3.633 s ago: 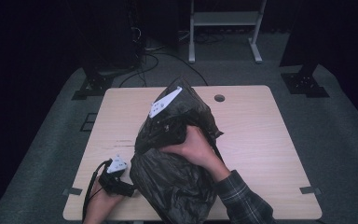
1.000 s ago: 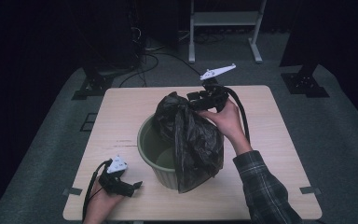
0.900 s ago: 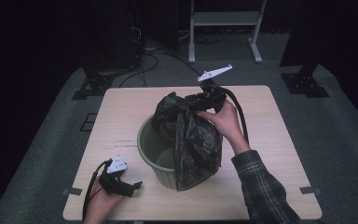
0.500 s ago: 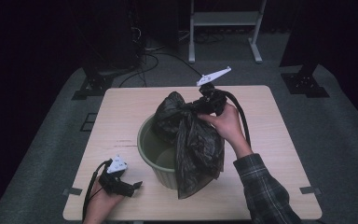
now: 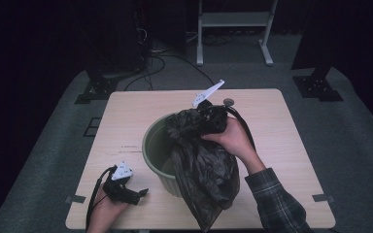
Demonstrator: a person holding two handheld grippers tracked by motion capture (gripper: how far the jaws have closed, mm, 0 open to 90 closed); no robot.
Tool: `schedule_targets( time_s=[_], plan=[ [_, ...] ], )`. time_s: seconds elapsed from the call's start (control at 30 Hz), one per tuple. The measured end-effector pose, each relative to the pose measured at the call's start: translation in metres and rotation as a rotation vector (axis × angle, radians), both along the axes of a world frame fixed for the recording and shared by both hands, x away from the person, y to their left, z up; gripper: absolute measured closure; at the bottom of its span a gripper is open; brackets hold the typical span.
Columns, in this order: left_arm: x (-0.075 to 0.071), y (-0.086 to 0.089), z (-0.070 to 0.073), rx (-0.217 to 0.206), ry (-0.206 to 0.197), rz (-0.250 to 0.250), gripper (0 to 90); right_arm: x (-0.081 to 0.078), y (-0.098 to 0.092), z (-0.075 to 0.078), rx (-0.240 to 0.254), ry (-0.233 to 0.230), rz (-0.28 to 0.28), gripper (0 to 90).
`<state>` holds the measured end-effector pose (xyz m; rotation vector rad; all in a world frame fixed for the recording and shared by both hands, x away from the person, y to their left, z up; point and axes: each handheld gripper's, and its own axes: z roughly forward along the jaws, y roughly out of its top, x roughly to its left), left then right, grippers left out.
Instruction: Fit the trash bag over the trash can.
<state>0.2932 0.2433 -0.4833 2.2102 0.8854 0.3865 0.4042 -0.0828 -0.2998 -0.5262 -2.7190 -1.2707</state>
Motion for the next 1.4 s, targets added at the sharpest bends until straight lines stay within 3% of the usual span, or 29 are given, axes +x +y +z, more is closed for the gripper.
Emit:
schedule_targets(
  time_s=[0.03,0.07,0.13,0.27,0.33,0.47,0.53,0.6,0.67,0.87,0.97,1.1,1.17,1.27,1.37,1.4],
  plan=[
    [0.000,0.000,0.000,0.000,0.000,0.000,0.0,-0.001,0.001,0.001,0.008,0.003,0.011,80.2],
    [0.000,0.000,0.000,0.000,0.000,0.000,0.0,-0.001,0.001,0.001,0.008,0.003,0.011,80.2],
    [0.000,0.000,0.000,0.000,0.000,0.000,0.0,-0.005,-0.003,0.006,0.033,-0.030,0.001,67.0],
    [0.000,0.000,0.000,0.000,0.000,0.000,0.0,-0.007,-0.011,0.014,0.068,-0.050,-0.019,61.8],
    [0.000,0.000,0.000,0.000,0.000,0.000,0.0,-0.005,-0.023,0.022,0.097,-0.083,-0.062,55.8],
    [0.000,0.000,0.000,0.000,0.000,0.000,0.0,0.000,-0.034,0.029,0.140,-0.128,-0.125,53.2],
    [0.000,0.000,0.000,0.000,0.000,0.000,0.0,0.009,-0.038,0.033,0.160,-0.172,-0.194,52.4],
    [0.000,0.000,0.000,0.000,0.000,0.000,0.0,0.012,-0.039,0.033,0.162,-0.178,-0.217,51.9],
    [0.000,0.000,0.000,0.000,0.000,0.000,0.0,0.024,-0.037,0.031,0.157,-0.152,-0.234,53.0],
    [0.000,0.000,0.000,0.000,0.000,0.000,0.0,0.030,-0.029,0.018,0.112,-0.112,-0.213,71.4],
    [0.000,0.000,0.000,0.000,0.000,0.000,0.0,0.028,-0.024,0.015,0.093,-0.106,-0.190,74.2],
    [0.000,0.000,0.000,0.000,0.000,0.000,0.0,0.018,-0.004,0.007,-0.024,-0.108,-0.114,75.2],
    [0.000,0.000,0.000,0.000,0.000,0.000,0.0,0.016,0.000,0.006,-0.037,-0.104,-0.094,74.4],
    [0.000,0.000,0.000,0.000,0.000,0.000,0.0,0.015,0.000,0.007,-0.033,-0.106,-0.092,70.5],
    [0.000,0.000,0.000,0.000,0.000,0.000,0.0,0.011,-0.015,0.016,0.035,-0.098,-0.119,65.0],
    [0.000,0.000,0.000,0.000,0.000,0.000,0.0,0.011,-0.015,0.016,0.035,-0.098,-0.119,65.0]
  ],
)
